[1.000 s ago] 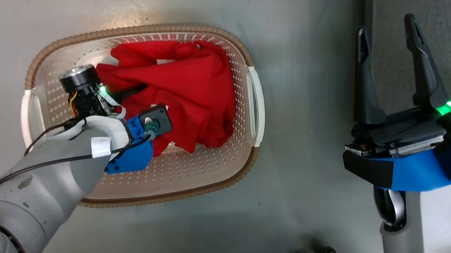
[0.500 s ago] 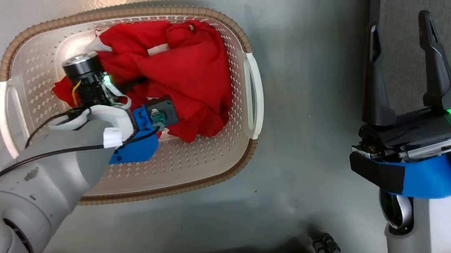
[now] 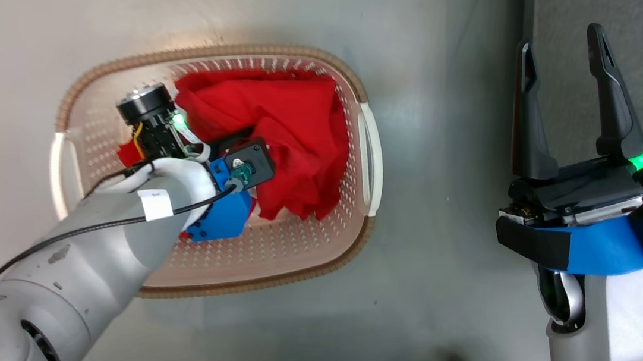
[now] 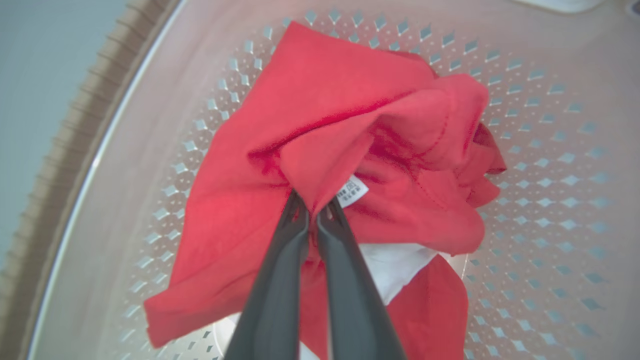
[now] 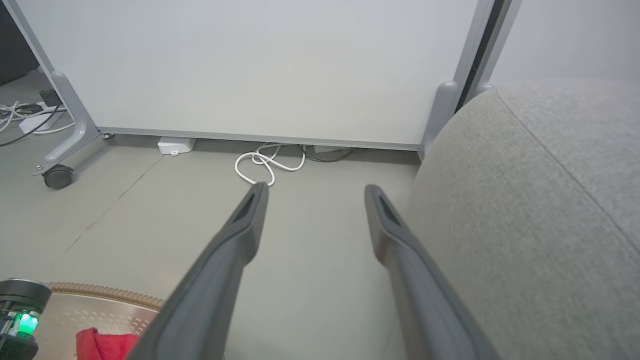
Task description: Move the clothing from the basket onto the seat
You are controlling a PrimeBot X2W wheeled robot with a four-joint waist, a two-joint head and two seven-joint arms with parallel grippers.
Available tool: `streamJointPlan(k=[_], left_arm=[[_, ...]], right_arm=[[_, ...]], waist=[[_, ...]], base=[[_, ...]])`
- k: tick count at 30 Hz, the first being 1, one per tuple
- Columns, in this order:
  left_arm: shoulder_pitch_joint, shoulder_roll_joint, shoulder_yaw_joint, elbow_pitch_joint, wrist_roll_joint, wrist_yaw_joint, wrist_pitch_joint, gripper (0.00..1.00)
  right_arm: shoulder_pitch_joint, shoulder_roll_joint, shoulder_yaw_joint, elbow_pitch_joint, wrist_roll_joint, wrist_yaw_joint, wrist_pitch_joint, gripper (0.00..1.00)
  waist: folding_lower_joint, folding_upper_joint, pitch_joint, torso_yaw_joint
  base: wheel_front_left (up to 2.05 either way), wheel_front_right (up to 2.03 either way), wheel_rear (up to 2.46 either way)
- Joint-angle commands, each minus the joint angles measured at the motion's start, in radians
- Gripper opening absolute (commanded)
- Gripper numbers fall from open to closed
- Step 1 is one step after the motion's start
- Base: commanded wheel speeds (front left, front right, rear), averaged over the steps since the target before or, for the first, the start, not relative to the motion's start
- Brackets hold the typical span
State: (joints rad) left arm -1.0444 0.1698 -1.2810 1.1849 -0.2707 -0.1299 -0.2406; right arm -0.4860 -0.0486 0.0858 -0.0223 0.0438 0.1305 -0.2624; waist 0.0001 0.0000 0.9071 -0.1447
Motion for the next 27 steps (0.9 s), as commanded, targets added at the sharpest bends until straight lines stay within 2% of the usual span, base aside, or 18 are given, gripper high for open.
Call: streamJointPlan(k=[1,6,11,20,27], left_arm=[[0.007,-0.007,-0.002,-0.009,-0.017,0.000,-0.010,0.00],[0.032,-0.018,-0.001,-0.058,-0.087,0.000,-0.025,0.00],[0.074,-0.003,0.063,-0.161,-0.147,0.000,-0.026,0.00],[0.217,0.041,0.223,-0.350,-0.121,0.047,-0.026,0.00],[0.319,0.066,0.370,-0.492,-0.090,0.067,-0.026,0.00]], right_arm=[[0.007,-0.003,-0.005,0.004,-0.003,0.000,-0.004,1.00],[0.035,-0.003,-0.013,0.032,-0.006,0.000,-0.004,1.00],[0.071,-0.003,-0.025,0.061,-0.011,0.000,-0.004,1.00],[0.147,-0.003,-0.033,0.104,-0.004,0.000,-0.004,1.00],[0.216,-0.003,-0.045,0.125,0.002,0.000,-0.004,1.00]], waist=[[-0.0001,0.0000,-0.046,0.021],[-0.0001,0.0000,-0.152,0.048],[-0.0001,0.0000,-0.269,0.071],[-0.0001,0.0000,-0.467,0.088],[-0.0001,0.0000,-0.591,0.100]], base=[[0.00,0.00,0.00],[0.00,0.00,0.00],[0.00,0.00,0.00],[0.00,0.00,0.00],[0.00,0.00,0.00]])
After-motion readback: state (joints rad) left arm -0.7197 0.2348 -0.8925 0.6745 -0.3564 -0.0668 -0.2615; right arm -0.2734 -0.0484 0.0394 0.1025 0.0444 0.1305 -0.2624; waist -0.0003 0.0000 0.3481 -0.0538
